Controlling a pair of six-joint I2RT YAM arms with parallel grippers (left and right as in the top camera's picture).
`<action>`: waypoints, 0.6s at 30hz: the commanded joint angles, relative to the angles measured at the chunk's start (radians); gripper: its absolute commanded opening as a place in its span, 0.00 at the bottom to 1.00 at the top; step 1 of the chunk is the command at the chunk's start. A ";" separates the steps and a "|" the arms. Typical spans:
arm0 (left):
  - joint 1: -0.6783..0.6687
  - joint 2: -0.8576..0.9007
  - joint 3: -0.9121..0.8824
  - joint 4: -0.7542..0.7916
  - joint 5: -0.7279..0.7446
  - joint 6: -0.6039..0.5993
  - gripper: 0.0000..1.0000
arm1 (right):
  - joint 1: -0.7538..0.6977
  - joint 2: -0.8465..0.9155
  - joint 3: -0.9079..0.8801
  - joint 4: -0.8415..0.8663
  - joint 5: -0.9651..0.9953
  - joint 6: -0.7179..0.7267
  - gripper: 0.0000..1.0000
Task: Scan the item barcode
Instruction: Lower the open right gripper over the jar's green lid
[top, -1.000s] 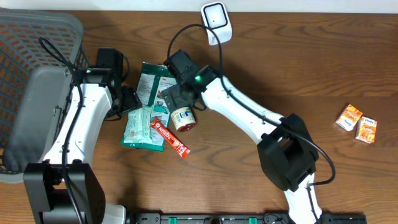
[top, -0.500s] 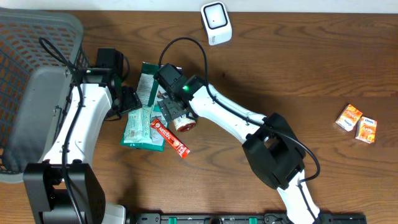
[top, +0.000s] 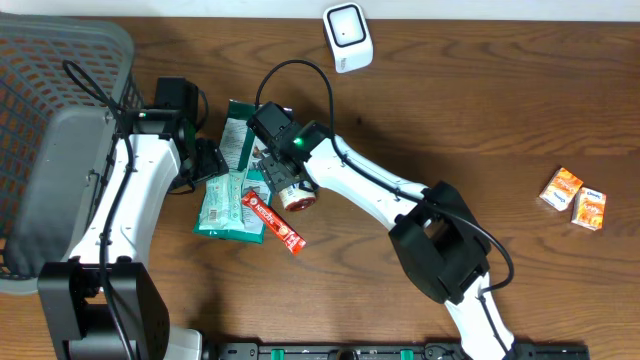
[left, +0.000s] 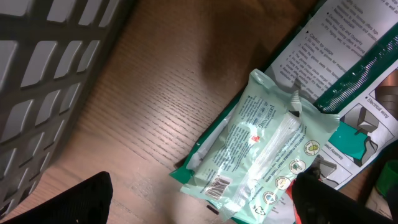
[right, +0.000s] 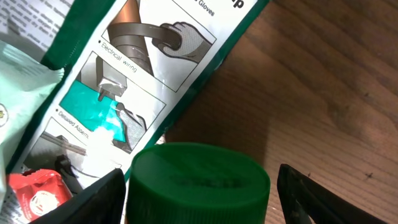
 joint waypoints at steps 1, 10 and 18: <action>0.004 -0.020 0.013 -0.002 -0.009 0.002 0.93 | 0.014 0.034 -0.002 0.003 0.014 -0.005 0.63; 0.004 -0.020 0.013 -0.002 -0.009 0.002 0.93 | -0.002 -0.072 0.001 -0.021 0.019 -0.020 0.47; 0.004 -0.020 0.013 -0.002 -0.009 0.002 0.93 | -0.006 -0.178 0.001 -0.116 0.117 -0.019 0.73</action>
